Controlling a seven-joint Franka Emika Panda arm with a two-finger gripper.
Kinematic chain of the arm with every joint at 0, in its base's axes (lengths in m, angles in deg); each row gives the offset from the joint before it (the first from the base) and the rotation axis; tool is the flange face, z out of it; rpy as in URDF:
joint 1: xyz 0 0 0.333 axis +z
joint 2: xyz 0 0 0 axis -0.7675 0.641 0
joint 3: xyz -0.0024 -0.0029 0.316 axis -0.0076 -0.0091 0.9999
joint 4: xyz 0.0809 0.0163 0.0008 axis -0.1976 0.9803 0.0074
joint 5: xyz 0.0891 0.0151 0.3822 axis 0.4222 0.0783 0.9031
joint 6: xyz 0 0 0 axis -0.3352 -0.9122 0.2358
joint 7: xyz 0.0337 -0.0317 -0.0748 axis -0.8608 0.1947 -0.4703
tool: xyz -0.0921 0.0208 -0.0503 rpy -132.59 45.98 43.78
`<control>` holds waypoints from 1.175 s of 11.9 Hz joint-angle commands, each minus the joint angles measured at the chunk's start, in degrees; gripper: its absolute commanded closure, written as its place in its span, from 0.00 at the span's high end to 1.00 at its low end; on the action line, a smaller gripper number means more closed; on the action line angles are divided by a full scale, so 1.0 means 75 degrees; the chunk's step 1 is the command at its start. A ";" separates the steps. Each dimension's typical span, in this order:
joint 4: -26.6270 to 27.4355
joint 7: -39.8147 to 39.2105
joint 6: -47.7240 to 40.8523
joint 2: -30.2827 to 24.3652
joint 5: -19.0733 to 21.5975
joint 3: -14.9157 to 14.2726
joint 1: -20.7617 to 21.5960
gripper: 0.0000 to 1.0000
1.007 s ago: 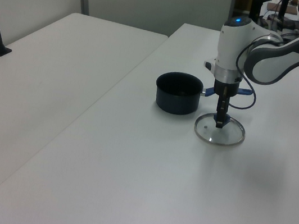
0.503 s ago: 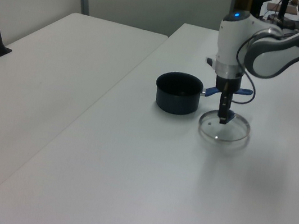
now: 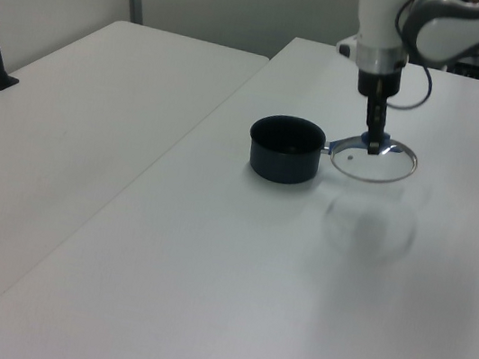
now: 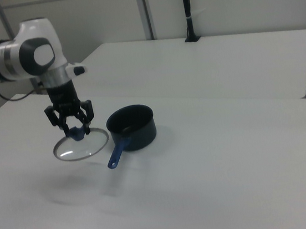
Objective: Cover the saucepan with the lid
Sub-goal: 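Carry the lid over the black saucepan and lower it onto the rim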
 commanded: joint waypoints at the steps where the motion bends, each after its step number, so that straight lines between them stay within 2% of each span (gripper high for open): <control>1: -0.1234 -0.0345 -0.0596 0.0096 0.0794 -0.0574 -0.0156 0.57; 2: -0.1678 -0.0321 -0.0573 0.0444 0.0796 -0.0647 -0.0248 0.57; 4: -0.3187 -0.0158 -0.0584 0.1544 0.0807 -0.0694 -0.0483 0.57; 6: -0.3883 0.0252 -0.0456 0.2179 0.0807 -0.0870 -0.0449 0.57; 10: -0.4693 0.1072 0.0494 0.3234 0.0784 -0.0905 -0.0239 0.56; 11: -0.4729 0.1178 0.0540 0.3364 0.0796 -0.1022 -0.0075 0.55; 14: -0.4730 0.1682 0.1019 0.3762 0.0796 -0.1046 0.0136 0.53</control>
